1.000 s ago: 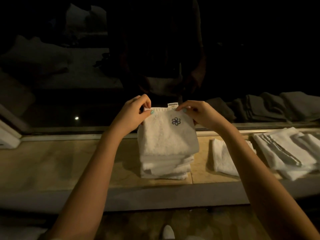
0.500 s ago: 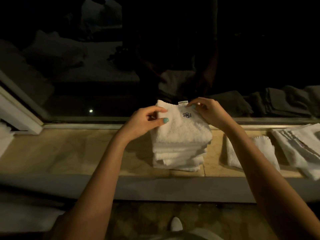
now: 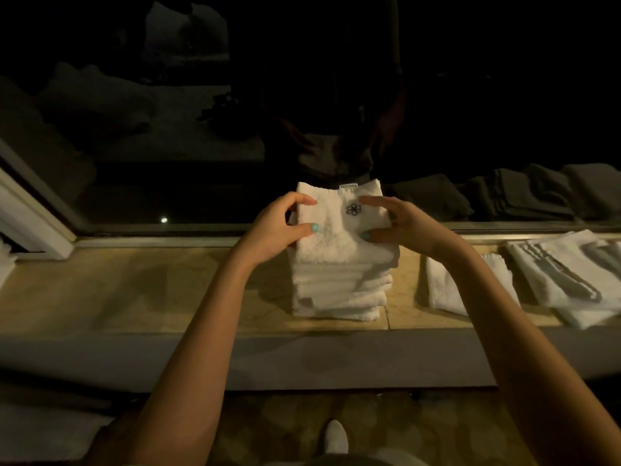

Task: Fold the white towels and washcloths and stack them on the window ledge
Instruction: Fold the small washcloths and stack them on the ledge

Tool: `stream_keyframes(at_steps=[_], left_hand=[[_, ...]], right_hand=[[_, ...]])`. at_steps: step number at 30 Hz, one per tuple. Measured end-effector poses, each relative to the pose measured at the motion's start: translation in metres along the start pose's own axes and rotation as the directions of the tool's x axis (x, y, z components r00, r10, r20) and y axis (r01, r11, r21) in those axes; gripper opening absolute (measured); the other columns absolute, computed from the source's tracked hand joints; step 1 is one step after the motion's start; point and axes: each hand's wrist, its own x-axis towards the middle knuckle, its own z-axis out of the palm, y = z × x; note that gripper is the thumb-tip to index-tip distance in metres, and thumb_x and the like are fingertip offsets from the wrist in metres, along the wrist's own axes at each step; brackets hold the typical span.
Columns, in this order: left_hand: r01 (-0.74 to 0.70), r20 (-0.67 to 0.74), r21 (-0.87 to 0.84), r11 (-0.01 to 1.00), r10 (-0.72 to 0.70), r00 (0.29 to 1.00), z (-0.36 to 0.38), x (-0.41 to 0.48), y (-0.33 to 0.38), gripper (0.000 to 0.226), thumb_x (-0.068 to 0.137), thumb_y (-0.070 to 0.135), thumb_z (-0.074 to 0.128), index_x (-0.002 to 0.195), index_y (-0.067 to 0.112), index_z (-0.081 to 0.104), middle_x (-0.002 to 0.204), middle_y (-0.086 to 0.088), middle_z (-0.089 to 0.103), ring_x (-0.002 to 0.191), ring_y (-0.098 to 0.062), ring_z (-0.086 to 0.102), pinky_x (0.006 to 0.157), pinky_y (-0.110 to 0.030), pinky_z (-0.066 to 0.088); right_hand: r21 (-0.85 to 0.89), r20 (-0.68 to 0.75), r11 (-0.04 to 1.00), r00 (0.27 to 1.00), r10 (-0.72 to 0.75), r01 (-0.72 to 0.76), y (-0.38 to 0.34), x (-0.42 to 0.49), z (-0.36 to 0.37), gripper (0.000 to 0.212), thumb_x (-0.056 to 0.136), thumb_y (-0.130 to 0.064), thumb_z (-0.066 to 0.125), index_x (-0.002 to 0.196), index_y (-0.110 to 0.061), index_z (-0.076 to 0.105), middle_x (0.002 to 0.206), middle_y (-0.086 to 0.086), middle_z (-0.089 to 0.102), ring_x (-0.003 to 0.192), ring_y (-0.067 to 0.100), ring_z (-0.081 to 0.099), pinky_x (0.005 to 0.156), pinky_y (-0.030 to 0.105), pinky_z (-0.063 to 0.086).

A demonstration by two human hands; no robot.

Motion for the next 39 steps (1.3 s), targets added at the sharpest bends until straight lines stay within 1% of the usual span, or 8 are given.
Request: stream_keyframes(at_steps=[3, 6, 12, 18, 24, 28, 33, 39], left_hand=[[-0.015, -0.075, 0.136, 0.991, 0.026, 0.997, 0.001, 0.005, -0.004, 0.038, 0.089, 0.02, 0.066, 0.124, 0.026, 0.053, 0.126, 0.001, 0.048, 0.111, -0.013, 0.05, 0.079, -0.021, 0.047], [0.048, -0.101, 0.227, 0.973, -0.025, 0.995, 0.003, 0.007, -0.007, 0.042, 0.089, 0.022, 0.065, 0.128, 0.025, 0.053, 0.121, 0.001, 0.044, 0.11, -0.019, 0.05, 0.089, -0.032, 0.045], [-0.045, -0.174, 0.43, 0.902, 0.132, 0.976, 0.013, -0.008, 0.003, 0.043, 0.088, 0.021, 0.066, 0.13, 0.016, 0.056, 0.134, 0.001, 0.039, 0.112, -0.008, 0.041, 0.095, -0.02, 0.034], [-0.287, -0.093, 0.536, 0.794, 0.394, 0.915, 0.059, -0.009, 0.041, 0.033, 0.085, 0.017, 0.069, 0.117, 0.012, 0.065, 0.12, -0.005, 0.057, 0.114, -0.022, 0.049, 0.096, -0.019, 0.029], [-0.381, 0.044, 0.489, 0.785, 0.414, 0.909, 0.134, 0.001, 0.069, 0.033, 0.087, 0.013, 0.064, 0.12, 0.012, 0.063, 0.118, -0.005, 0.058, 0.115, -0.018, 0.046, 0.094, -0.015, 0.027], [-0.305, 0.049, 0.472, 0.827, 0.321, 0.946, 0.181, 0.018, 0.074, 0.033, 0.089, 0.018, 0.063, 0.122, 0.016, 0.061, 0.12, 0.0, 0.056, 0.112, -0.016, 0.049, 0.091, -0.02, 0.036], [-0.025, 0.022, 0.52, 0.854, 0.016, 1.0, 0.235, 0.043, 0.056, 0.036, 0.092, 0.021, 0.059, 0.127, 0.012, 0.056, 0.124, -0.009, 0.057, 0.109, -0.024, 0.055, 0.089, -0.034, 0.045], [0.249, -0.064, 0.499, 0.83, -0.251, 0.966, 0.281, 0.048, 0.034, 0.035, 0.093, 0.029, 0.057, 0.125, 0.013, 0.054, 0.115, -0.006, 0.063, 0.093, -0.018, 0.057, 0.072, -0.028, 0.041]], right_hand=[[-0.027, -0.056, 1.0, 0.998, -0.01, 0.008, -0.002, 0.006, 0.0, 0.066, 0.086, -0.021, 0.068, 0.144, -0.027, 0.037, 0.136, 0.005, 0.04, 0.115, 0.022, 0.047, 0.097, 0.034, 0.049], [-0.145, -0.068, 0.989, 0.998, -0.016, 0.006, 0.001, 0.011, 0.013, 0.064, 0.087, -0.026, 0.067, 0.145, -0.026, 0.039, 0.134, 0.007, 0.043, 0.117, 0.025, 0.049, 0.087, 0.025, 0.045], [-0.084, -0.214, 0.996, 0.977, -0.007, -0.012, 0.009, -0.014, 0.017, 0.05, 0.092, -0.024, 0.061, 0.14, -0.019, 0.045, 0.134, 0.009, 0.043, 0.113, 0.024, 0.053, 0.087, 0.023, 0.045], [-0.101, -0.329, 0.995, 0.944, -0.028, -0.005, 0.043, -0.065, -0.009, 0.05, 0.093, -0.024, 0.058, 0.14, -0.014, 0.043, 0.139, 0.011, 0.043, 0.116, 0.021, 0.054, 0.09, 0.023, 0.045], [-0.025, -0.371, 0.991, 0.921, 0.114, -0.133, 0.105, -0.101, -0.049, 0.046, 0.093, -0.023, 0.059, 0.137, -0.014, 0.049, 0.133, 0.012, 0.05, 0.107, 0.021, 0.059, 0.079, 0.023, 0.046], [-0.037, -0.349, 0.981, 0.922, 0.167, -0.192, 0.144, -0.103, -0.071, 0.043, 0.093, -0.02, 0.06, 0.134, -0.012, 0.05, 0.129, 0.013, 0.056, 0.108, 0.025, 0.059, 0.083, 0.028, 0.048], [-0.179, -0.237, 0.934, 0.935, 0.263, -0.308, 0.201, -0.104, -0.084, 0.044, 0.094, -0.022, 0.059, 0.134, -0.009, 0.048, 0.125, 0.016, 0.06, 0.108, 0.027, 0.059, 0.081, 0.028, 0.043], [-0.119, -0.047, 0.955, 0.962, 0.268, -0.272, 0.232, -0.106, -0.086, 0.04, 0.095, -0.025, 0.054, 0.132, -0.01, 0.047, 0.113, 0.013, 0.064, 0.097, 0.026, 0.064, 0.082, 0.035, 0.056]])
